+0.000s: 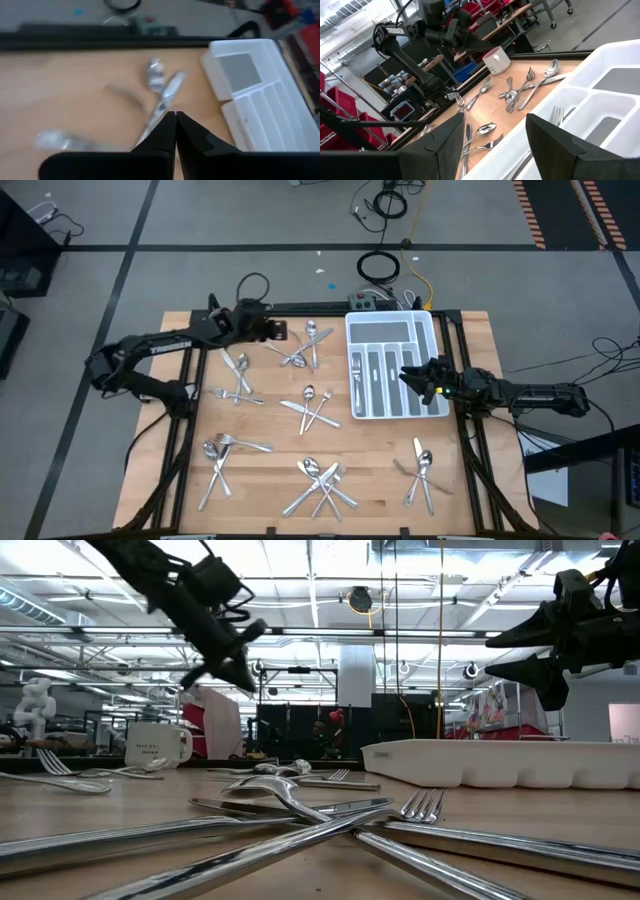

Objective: Sort silverware
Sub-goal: Put the silver fork into the silverware tray

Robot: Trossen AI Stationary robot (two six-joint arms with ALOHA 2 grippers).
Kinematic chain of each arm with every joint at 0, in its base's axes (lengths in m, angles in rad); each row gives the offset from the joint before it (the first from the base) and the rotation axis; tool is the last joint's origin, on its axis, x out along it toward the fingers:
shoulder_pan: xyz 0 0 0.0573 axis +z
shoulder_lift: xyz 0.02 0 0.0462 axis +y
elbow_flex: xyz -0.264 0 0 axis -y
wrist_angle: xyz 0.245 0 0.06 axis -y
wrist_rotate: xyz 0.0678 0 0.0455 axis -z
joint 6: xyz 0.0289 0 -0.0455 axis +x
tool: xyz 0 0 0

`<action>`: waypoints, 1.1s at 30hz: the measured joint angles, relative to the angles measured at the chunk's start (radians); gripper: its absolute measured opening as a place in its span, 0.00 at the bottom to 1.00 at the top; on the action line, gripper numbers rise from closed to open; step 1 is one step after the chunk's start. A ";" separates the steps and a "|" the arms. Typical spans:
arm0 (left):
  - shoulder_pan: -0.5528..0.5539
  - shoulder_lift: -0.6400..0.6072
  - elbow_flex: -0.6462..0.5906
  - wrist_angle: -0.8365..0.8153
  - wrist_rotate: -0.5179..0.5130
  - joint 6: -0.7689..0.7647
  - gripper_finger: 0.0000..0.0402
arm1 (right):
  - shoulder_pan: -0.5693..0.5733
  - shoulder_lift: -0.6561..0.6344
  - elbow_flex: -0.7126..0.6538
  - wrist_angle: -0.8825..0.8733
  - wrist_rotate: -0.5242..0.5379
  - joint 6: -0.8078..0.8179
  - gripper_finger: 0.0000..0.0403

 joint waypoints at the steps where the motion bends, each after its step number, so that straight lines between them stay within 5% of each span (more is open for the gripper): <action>1: -0.005 0.028 0.013 0.018 0.001 -0.022 0.04 | 0.000 0.000 0.000 0.000 0.000 0.000 0.51; 5: -0.024 0.140 0.089 0.009 0.010 0.027 0.04 | 0.000 0.000 0.000 -0.001 0.000 0.000 0.51; 16: -0.074 0.339 0.388 -0.280 0.000 1.061 0.04 | 0.000 0.000 0.000 -0.001 0.001 0.027 0.51; 22: -0.057 0.375 0.431 -0.366 0.019 1.597 0.04 | 0.000 0.000 0.000 -0.002 0.000 0.026 0.51; 33: -0.024 0.495 0.431 -0.373 0.042 1.815 0.04 | 0.000 0.000 0.000 -0.002 -0.001 0.026 0.51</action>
